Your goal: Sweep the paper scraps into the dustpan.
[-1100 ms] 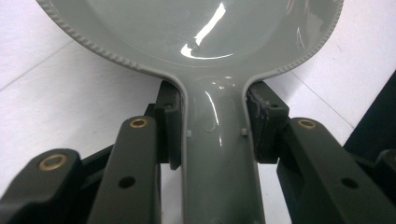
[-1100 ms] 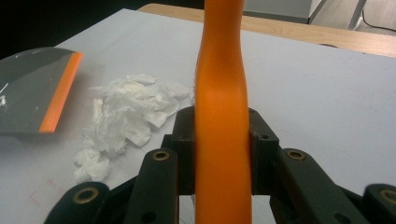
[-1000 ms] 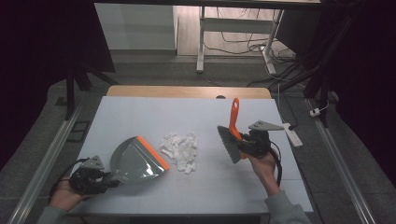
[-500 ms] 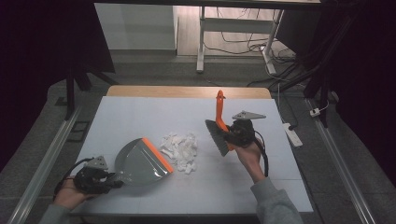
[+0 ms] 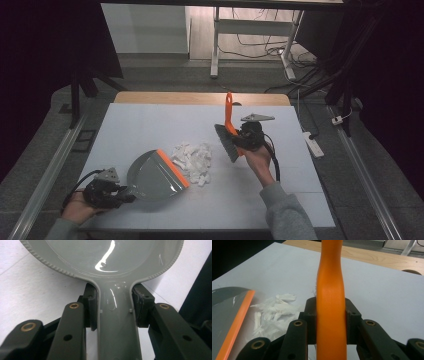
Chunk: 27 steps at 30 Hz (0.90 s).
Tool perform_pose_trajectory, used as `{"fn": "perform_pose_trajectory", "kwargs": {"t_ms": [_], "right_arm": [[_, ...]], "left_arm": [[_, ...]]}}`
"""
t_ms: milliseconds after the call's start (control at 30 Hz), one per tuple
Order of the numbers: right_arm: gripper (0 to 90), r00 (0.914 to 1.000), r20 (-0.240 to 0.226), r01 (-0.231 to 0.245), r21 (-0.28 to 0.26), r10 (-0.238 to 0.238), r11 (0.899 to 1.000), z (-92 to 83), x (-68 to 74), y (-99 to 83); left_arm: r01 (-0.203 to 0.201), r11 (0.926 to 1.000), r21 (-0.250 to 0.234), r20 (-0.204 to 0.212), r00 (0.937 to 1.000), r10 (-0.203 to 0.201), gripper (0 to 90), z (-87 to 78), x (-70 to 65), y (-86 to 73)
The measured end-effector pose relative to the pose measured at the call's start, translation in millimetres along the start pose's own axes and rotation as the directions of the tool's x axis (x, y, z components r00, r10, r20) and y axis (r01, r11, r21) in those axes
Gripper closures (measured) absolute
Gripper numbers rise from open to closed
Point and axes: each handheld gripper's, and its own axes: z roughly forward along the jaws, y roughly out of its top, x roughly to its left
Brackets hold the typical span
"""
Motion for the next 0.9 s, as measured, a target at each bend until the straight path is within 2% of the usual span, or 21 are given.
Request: {"fn": "perform_pose_trajectory", "kwargs": {"t_ms": [600,900], "right_arm": [[70.2,0.9999,0.002,0.014,0.022,-0.015,1.0,37.9,11.5,13.6],[70.2,0.999,0.025,0.035,0.04,-0.036,0.999,52.8,16.0,19.1]], "left_arm": [[0.002,1.0,-0.001,0.029,0.9996,-0.002,61.9,0.4,1.1,-1.6],[-0.004,1.0,0.008,0.039,0.9992,0.004,61.8,0.4,1.9,-3.0]]}}
